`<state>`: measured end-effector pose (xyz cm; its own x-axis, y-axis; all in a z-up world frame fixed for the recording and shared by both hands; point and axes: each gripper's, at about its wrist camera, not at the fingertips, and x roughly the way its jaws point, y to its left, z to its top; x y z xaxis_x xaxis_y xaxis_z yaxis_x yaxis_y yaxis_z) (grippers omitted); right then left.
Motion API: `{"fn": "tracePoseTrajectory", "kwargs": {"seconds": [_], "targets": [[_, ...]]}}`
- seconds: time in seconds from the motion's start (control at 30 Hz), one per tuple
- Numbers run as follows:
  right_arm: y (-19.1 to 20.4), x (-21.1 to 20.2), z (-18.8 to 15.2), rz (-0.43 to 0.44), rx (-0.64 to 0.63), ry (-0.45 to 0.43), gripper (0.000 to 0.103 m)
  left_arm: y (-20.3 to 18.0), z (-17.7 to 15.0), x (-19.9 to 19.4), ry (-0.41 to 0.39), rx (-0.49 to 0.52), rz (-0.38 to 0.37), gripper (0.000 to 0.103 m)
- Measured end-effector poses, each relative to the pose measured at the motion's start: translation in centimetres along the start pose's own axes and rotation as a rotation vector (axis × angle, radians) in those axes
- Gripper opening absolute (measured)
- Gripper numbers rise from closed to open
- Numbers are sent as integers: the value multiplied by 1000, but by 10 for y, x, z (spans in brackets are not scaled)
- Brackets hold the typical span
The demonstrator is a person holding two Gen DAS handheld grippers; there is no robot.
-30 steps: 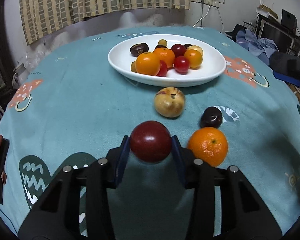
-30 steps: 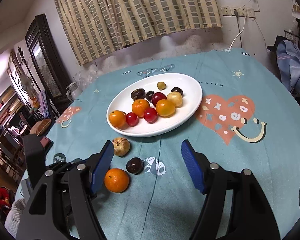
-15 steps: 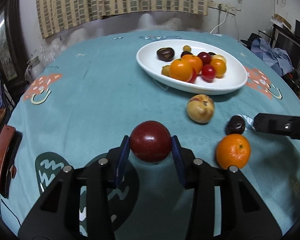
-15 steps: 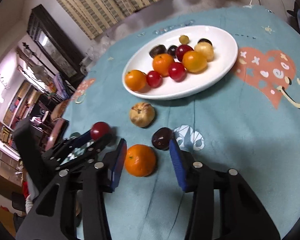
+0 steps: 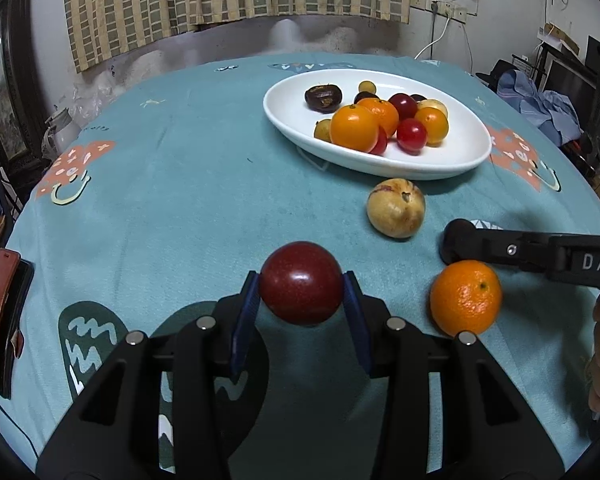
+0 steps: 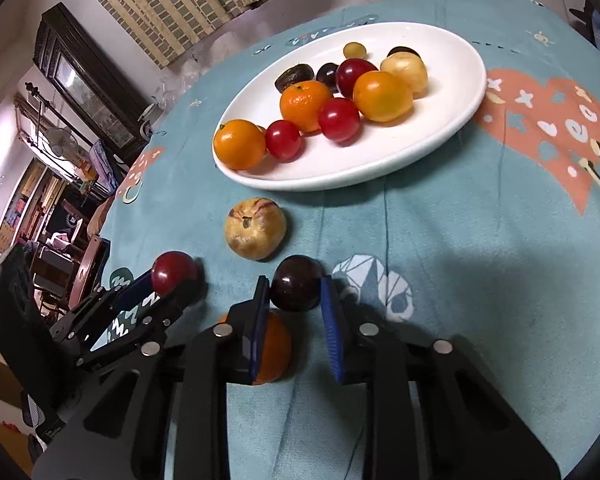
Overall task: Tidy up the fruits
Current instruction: 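Grasp the red plum with the left gripper while the right gripper grasps a dark cherry, then carry the red plum and dark cherry onto the plate and release both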
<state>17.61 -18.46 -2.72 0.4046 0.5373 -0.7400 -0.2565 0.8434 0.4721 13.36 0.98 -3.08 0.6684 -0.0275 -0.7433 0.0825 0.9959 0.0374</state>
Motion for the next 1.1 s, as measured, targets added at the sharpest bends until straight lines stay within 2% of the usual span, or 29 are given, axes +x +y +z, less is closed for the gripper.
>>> {"fn": "tracePoseTrajectory", "kwargs": {"seconds": [0.07,0.13,0.2,0.3,0.53,0.77,0.9,1.1], "targets": [[1,-7,0,-16,-8,-29,22,-1,0,0,-3,6,4,43],[0,-12,3,-15,-8,-47,12,0,0,-1,-5,2,3,43],[-2,-22,7,-12,-1,-73,12,2,2,-4,-12,-8,-1,43],[-5,-24,9,-14,-10,-60,12,5,6,-10,-32,-29,-6,43],[-2,-2,12,8,8,18,17,3,5,-7,-19,-24,-12,43],[4,1,14,-25,17,10,21,-2,3,-4,-11,4,-16,43],[5,2,13,-65,3,1,36,-3,2,-1,1,3,-16,43],[11,12,11,-67,-29,0,36,-4,1,0,3,10,-10,43]]}}
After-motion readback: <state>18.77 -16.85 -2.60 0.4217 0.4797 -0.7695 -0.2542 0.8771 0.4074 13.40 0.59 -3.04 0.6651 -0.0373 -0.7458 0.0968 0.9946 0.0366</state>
